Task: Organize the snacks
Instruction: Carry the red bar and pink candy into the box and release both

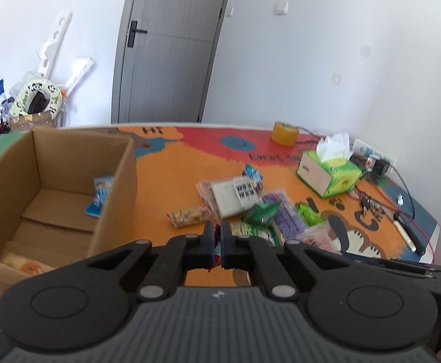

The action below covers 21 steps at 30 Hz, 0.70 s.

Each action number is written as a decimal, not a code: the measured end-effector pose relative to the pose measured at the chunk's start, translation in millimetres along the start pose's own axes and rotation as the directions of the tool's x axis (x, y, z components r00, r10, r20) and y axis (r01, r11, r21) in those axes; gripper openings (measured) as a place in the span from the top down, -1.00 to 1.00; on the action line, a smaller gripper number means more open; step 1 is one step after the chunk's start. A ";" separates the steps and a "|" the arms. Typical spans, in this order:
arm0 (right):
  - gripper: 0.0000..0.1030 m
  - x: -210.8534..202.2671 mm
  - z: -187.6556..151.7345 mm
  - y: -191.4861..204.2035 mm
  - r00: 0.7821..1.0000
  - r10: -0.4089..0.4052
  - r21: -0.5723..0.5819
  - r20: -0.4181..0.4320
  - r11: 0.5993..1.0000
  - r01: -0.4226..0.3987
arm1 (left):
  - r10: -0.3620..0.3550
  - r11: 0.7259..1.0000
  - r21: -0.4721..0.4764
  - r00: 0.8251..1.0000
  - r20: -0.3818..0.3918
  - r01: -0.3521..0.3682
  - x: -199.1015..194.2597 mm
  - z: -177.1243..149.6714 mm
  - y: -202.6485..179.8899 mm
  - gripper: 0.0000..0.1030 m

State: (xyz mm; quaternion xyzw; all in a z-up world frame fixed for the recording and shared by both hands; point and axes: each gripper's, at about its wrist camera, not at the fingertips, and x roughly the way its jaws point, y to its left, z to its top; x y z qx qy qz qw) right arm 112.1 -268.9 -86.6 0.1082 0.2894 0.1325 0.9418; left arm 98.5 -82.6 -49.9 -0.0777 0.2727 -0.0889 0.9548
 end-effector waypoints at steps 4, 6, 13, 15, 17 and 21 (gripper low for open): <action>0.51 -2.7 8.4 13.9 0.999 0.026 -0.015 0.024 1.000 -0.026 | 0.013 1.000 -0.013 0.999 0.052 -0.012 -16.6 12.1 7.3 0.95; 0.51 -3.7 12.6 21.6 0.999 0.040 -0.022 0.036 0.999 -0.039 | 0.022 1.000 -0.020 0.997 0.075 -0.021 -24.8 17.2 12.6 0.95; 0.51 -4.0 21.9 47.5 0.994 0.093 -0.050 0.061 0.995 -0.090 | 0.069 0.997 -0.046 0.988 0.140 -0.063 -47.4 29.9 32.3 0.95; 0.51 -3.0 23.7 55.7 0.992 0.108 -0.061 0.063 0.993 -0.104 | 0.081 0.996 -0.055 0.985 0.152 -0.073 -52.1 31.6 38.0 0.95; 0.51 -1.7 25.3 63.5 0.991 0.120 -0.072 0.063 0.991 -0.116 | 0.092 0.995 -0.065 0.983 0.159 -0.082 -55.7 32.7 44.8 0.95; 0.52 1.4 26.9 78.9 0.988 0.145 -0.092 0.060 0.986 -0.139 | 0.122 0.990 -0.095 0.979 0.160 -0.108 -59.0 31.7 61.0 0.95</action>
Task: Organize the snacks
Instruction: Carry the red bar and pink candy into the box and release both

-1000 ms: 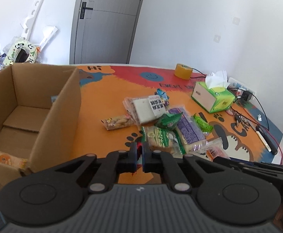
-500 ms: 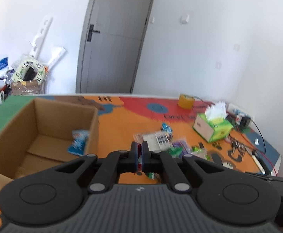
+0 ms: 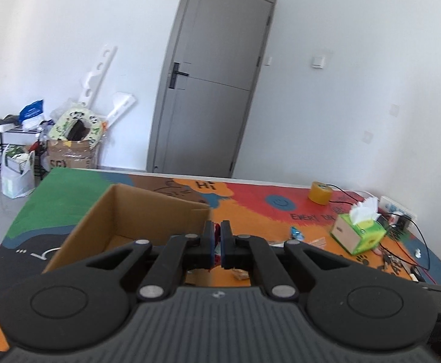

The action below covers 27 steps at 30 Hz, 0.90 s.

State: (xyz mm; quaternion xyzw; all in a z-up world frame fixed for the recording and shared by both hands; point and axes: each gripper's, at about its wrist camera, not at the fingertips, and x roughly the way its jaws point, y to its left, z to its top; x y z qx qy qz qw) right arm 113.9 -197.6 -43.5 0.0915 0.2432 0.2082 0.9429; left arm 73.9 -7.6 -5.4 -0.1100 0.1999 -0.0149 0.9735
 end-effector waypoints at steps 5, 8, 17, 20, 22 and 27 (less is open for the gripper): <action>0.52 8.9 2.5 12.5 1.000 0.023 -0.018 -0.006 1.000 -0.023 | 0.034 0.999 -0.032 0.999 -0.008 -0.035 2.1 -1.8 21.6 0.95; 0.52 15.0 4.0 18.7 0.999 0.033 -0.024 -0.013 0.999 -0.033 | 0.062 0.997 -0.050 0.998 -0.014 -0.063 5.3 -2.5 32.8 0.94; 0.52 29.9 10.2 48.5 0.996 0.086 -0.057 -0.024 0.995 -0.087 | 0.150 0.984 -0.087 0.988 -0.044 -0.154 4.7 -3.8 57.4 0.75; 0.52 36.7 12.8 62.0 0.993 0.115 -0.069 -0.028 0.991 -0.117 | 0.179 0.979 -0.093 0.982 -0.055 -0.184 -0.1 -3.0 65.2 0.37; 0.52 42.6 15.1 69.3 0.990 0.135 -0.067 -0.034 0.988 -0.138 | 0.190 0.976 -0.103 0.981 -0.047 -0.194 -5.5 -2.0 70.9 0.17; 0.42 53.3 18.8 83.4 0.979 0.202 -0.047 -0.040 0.978 -0.204 | 0.225 0.967 -0.118 0.974 -0.029 -0.227 -16.2 1.7 83.6 -0.18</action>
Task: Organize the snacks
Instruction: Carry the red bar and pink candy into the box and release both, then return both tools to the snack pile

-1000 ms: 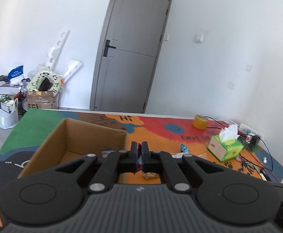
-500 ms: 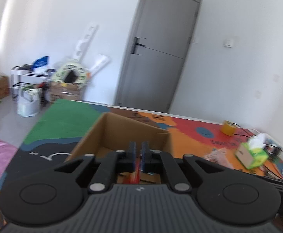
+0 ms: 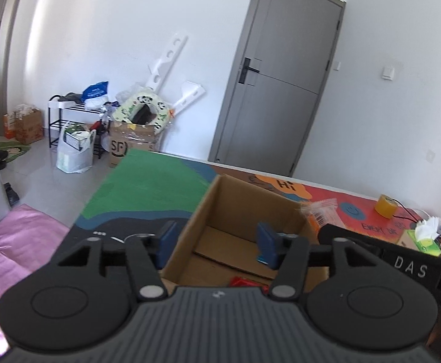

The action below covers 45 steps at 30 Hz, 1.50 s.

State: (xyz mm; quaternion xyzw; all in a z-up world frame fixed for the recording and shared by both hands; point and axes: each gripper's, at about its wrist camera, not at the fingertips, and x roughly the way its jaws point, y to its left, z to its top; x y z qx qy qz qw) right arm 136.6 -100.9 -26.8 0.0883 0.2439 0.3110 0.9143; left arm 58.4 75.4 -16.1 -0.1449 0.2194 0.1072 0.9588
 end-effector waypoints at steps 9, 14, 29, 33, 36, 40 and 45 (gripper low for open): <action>-0.06 -19.1 -2.3 -19.8 0.999 -0.049 0.055 0.013 0.997 0.048 | 0.013 1.000 -0.011 1.000 -0.005 -0.013 3.2 1.1 -1.9 -0.63; -0.22 -36.7 -6.9 -43.9 0.992 -0.124 0.072 0.007 0.990 0.123 | -0.036 0.999 0.026 0.999 -0.031 0.037 7.4 -4.8 -23.3 -0.74; -0.33 -87.3 -15.3 -107.4 0.964 -0.265 0.154 0.008 0.953 0.260 | -0.163 0.980 0.108 0.985 -0.056 0.169 11.5 -22.4 -88.4 -0.80; -0.33 -99.9 -18.3 -124.4 0.954 -0.300 0.180 0.012 0.939 0.293 | -0.196 0.970 0.130 0.978 -0.068 0.203 14.3 -26.8 -105.8 -0.80; -0.33 -108.4 -21.1 -137.3 0.947 -0.320 0.202 0.014 0.929 0.310 | -0.217 0.964 0.140 0.973 -0.079 0.227 15.7 -30.5 -118.2 -0.80; -0.33 -115.1 -26.8 -153.1 0.939 -0.345 0.224 0.004 0.915 0.335 | -0.249 0.951 0.161 0.964 -0.095 0.262 19.1 -36.4 -134.6 -0.80; -0.32 -116.7 -33.4 -167.9 0.930 -0.367 0.247 -0.012 0.900 0.358 | -0.268 0.941 0.178 0.955 -0.124 0.287 27.6 -45.0 -153.5 -0.80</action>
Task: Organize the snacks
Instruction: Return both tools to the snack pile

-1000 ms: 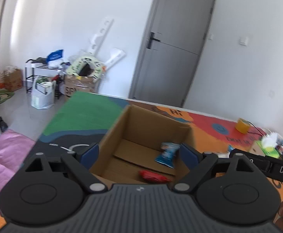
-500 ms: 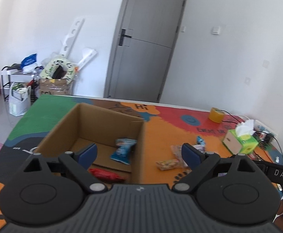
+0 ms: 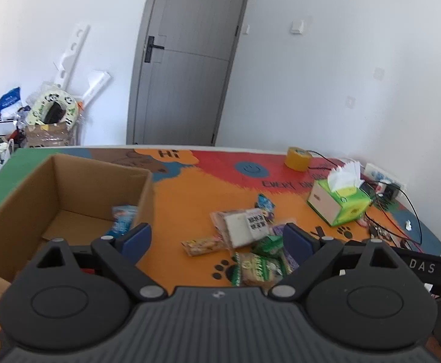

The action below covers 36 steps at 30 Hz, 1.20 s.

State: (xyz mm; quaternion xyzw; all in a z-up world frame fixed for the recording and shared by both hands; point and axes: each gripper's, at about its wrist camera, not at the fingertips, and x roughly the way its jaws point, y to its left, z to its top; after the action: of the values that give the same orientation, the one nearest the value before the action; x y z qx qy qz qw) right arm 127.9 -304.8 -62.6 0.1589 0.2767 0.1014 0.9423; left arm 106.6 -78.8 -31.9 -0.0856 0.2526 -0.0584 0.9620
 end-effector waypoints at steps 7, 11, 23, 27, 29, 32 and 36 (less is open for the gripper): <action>-0.28 11.8 -5.7 -16.8 1.000 -0.019 0.015 -0.022 1.000 0.020 | -0.015 1.000 0.014 0.999 -0.050 0.015 25.1 -7.5 -13.4 -0.80; -0.18 22.1 -9.2 -25.6 0.999 -0.022 0.025 -0.043 0.999 0.023 | -0.013 1.000 0.021 0.996 -0.085 0.015 44.0 -13.9 -21.8 -0.80; 0.06 53.2 -8.4 -54.5 0.997 -0.032 0.068 -0.077 0.997 0.037 | 0.004 0.999 0.037 0.985 -0.170 0.002 91.9 -29.3 -39.5 -0.80; 0.04 61.0 -5.4 -60.7 0.997 -0.032 0.068 -0.077 0.997 0.037 | 0.009 0.999 0.043 0.981 -0.193 0.000 106.1 -34.0 -45.9 -0.80; 0.04 64.9 -4.8 -63.8 0.996 -0.031 0.071 -0.078 0.997 0.036 | 0.014 0.999 0.047 0.980 -0.200 -0.005 111.9 -36.2 -48.0 -0.80; 0.04 69.8 -4.8 -67.4 0.997 -0.029 0.071 -0.078 0.997 0.035 | 0.026 0.999 0.045 0.977 -0.210 -0.017 121.2 -40.0 -49.9 -0.79; 0.04 76.3 -5.2 -70.8 0.997 -0.019 0.072 -0.080 0.997 0.025 | 0.031 0.999 0.035 0.971 -0.238 -0.023 132.7 -43.9 -49.4 -0.76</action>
State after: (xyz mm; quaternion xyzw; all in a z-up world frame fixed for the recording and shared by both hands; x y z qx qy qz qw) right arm 195.4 -348.0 -129.3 0.1861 0.3190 0.0872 0.9252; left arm 196.2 -153.8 -123.1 -0.0591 0.3663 -0.0593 0.9267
